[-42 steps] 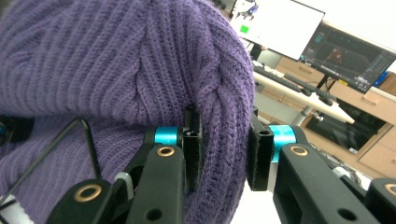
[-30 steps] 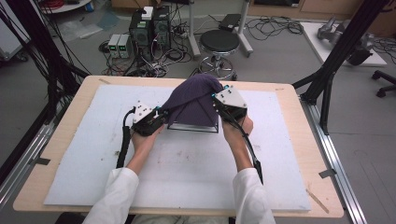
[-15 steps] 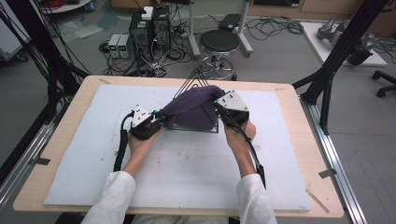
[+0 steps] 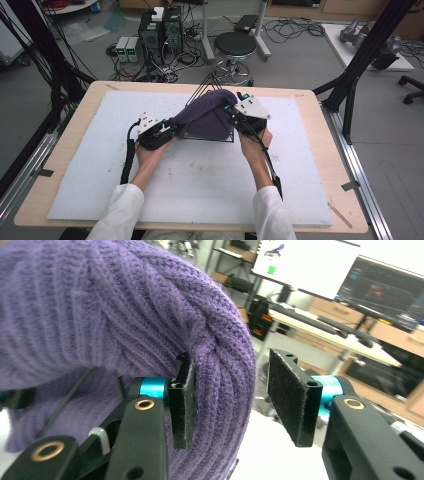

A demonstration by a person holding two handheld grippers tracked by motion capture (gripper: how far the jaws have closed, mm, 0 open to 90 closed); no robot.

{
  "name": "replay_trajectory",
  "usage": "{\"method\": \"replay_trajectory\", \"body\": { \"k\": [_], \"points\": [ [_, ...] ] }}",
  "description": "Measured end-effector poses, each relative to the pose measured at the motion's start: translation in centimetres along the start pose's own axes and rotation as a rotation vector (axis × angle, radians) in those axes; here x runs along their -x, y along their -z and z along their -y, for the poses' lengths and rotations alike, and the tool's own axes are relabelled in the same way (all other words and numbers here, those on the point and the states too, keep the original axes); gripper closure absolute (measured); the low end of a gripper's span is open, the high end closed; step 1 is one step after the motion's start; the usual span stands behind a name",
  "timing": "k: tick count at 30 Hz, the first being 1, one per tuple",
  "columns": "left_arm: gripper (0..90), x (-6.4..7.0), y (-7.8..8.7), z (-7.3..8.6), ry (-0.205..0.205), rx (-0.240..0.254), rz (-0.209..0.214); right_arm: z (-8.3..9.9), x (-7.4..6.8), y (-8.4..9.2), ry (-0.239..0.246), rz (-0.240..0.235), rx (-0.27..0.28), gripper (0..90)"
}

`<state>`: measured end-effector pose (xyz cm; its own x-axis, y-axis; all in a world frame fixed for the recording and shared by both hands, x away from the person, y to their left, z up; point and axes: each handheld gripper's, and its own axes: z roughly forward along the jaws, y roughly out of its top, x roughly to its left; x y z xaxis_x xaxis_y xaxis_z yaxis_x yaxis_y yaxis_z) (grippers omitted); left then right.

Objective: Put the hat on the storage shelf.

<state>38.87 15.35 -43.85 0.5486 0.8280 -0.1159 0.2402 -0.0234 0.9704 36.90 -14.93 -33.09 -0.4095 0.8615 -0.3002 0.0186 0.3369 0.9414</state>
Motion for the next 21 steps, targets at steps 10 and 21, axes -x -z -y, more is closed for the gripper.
{"method": "replay_trajectory", "body": {
  "k": [10,21],
  "points": [
    [57.4,-0.3,0.0,0.1,0.066,-0.024,-0.005,-0.1,0.1,0.0,-0.020,-0.071,0.008,46.1],
    [39.9,0.3,1.6,-1.3,0.075,0.033,0.015,-0.9,0.7,1.8,-0.057,-0.066,0.061,25.1]
  ]
}}
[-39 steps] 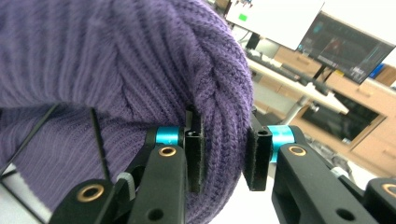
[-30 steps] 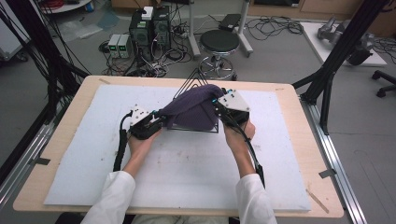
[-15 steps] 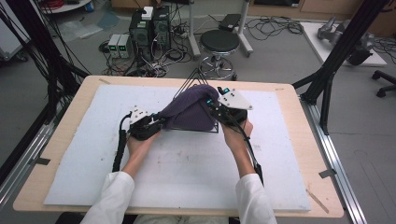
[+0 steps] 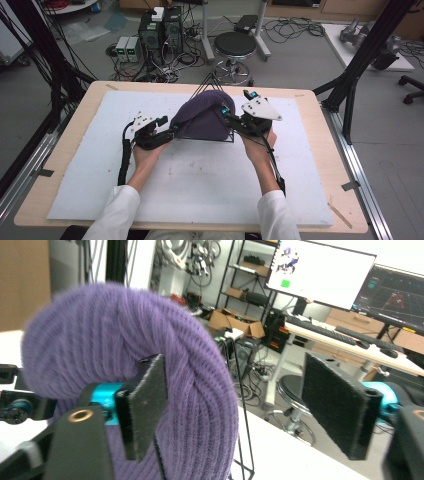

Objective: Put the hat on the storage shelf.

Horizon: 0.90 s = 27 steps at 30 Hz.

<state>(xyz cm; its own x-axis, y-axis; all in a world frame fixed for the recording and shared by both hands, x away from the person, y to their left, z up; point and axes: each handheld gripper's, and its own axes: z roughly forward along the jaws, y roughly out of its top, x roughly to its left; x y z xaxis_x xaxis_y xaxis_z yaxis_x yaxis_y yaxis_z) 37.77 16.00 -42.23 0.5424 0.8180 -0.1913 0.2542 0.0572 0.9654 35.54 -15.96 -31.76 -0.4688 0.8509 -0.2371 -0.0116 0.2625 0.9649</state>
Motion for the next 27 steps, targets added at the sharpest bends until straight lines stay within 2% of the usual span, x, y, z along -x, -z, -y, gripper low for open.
{"method": "replay_trajectory", "body": {
  "k": [3,6,12,18,20,25,27],
  "points": [
    [38.9,0.2,0.7,-0.4,-0.012,0.013,0.004,-0.3,0.3,0.7,0.001,0.014,0.018,21.6],
    [36.7,0.4,1.8,-0.9,-0.030,0.048,0.012,-0.6,0.8,1.8,-0.010,0.052,0.021,17.4],
    [35.4,0.5,4.2,-1.9,-0.058,0.087,0.012,-0.8,1.2,2.9,-0.018,0.100,0.030,15.1],
    [31.1,0.1,6.1,-2.1,-0.046,0.105,-0.001,-0.6,1.6,4.8,-0.040,0.182,0.031,13.4],
    [30.7,-0.1,6.7,-2.1,-0.040,0.115,-0.008,-0.5,1.7,5.0,-0.044,0.192,0.034,13.3],
    [29.8,-0.6,8.4,-1.8,-0.025,0.129,-0.030,0.5,2.2,7.0,-0.091,0.265,0.046,13.0],
    [29.7,-0.8,9.1,-1.7,-0.022,0.135,-0.046,0.7,2.3,7.2,-0.103,0.272,0.046,12.7]
  ]
}}
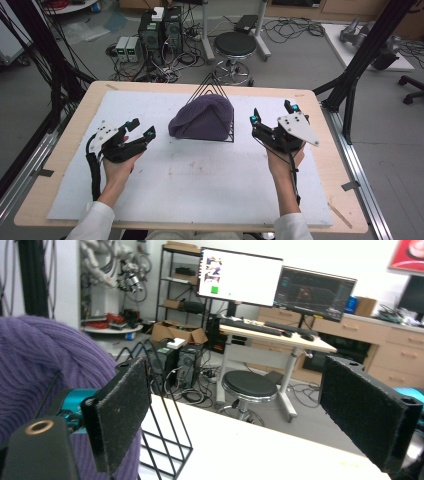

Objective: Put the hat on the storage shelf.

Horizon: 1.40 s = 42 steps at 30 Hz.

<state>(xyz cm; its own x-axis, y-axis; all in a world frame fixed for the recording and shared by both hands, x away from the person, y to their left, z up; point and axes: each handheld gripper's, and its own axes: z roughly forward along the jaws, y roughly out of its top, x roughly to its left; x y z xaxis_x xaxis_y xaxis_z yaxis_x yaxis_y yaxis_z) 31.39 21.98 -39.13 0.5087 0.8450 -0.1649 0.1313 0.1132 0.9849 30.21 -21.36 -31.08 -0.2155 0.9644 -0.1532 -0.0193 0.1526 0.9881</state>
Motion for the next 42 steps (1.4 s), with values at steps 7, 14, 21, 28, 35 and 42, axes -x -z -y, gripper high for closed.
{"method": "replay_trajectory", "body": {
  "k": [7,14,21,28,35,42],
  "points": [
    [28.0,-0.6,2.0,-0.3,-0.025,0.038,-0.056,1.4,1.3,1.7,-0.071,0.054,-0.039,12.1],
    [28.9,-1.8,3.7,-0.4,-0.024,0.072,-0.113,2.6,1.6,3.0,-0.088,0.082,-0.043,12.1],
    [27.4,-3.0,5.7,0.0,-0.018,0.115,-0.178,3.6,2.4,3.9,-0.108,0.107,-0.060,12.2],
    [26.5,-3.5,7.0,0.6,-0.020,0.126,-0.219,4.8,2.6,4.9,-0.104,0.136,-0.067,12.1],
    [25.9,-3.9,8.2,1.5,-0.034,0.139,-0.256,6.4,2.4,5.4,-0.121,0.138,-0.097,12.1],
    [25.9,-4.3,8.9,2.5,-0.031,0.135,-0.270,7.7,2.4,5.8,-0.144,0.152,-0.111,12.1]
  ]
}}
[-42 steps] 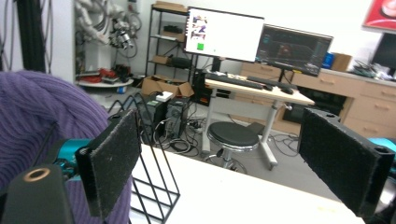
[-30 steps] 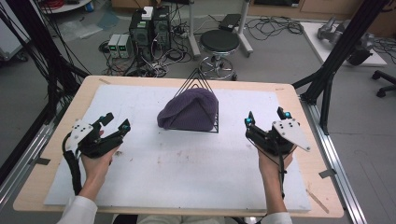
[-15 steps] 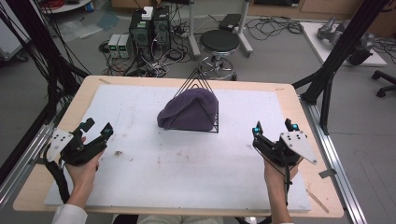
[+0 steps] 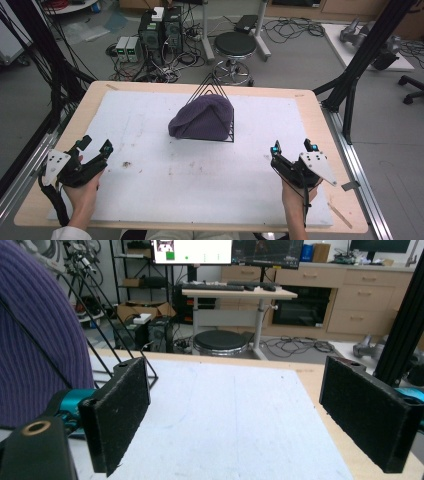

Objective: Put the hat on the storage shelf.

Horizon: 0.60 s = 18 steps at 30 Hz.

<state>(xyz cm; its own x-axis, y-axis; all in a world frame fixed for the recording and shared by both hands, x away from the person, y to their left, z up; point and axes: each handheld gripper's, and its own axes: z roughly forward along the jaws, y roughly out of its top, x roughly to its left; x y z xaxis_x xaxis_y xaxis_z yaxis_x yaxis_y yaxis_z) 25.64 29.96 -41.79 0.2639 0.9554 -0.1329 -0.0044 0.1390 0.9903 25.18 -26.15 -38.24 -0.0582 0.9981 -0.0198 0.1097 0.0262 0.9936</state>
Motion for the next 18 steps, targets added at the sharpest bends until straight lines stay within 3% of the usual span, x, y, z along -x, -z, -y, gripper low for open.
{"method": "replay_trajectory", "body": {
  "k": [14,18],
  "points": [
    [24.3,-1.2,1.2,1.2,-0.006,-0.005,-0.039,2.9,-0.3,-0.1,0.029,0.000,-0.073,12.0],
    [24.3,-1.8,1.4,1.7,0.013,-0.015,-0.040,3.9,-0.3,0.0,0.002,0.006,-0.095,12.1]
  ]
}}
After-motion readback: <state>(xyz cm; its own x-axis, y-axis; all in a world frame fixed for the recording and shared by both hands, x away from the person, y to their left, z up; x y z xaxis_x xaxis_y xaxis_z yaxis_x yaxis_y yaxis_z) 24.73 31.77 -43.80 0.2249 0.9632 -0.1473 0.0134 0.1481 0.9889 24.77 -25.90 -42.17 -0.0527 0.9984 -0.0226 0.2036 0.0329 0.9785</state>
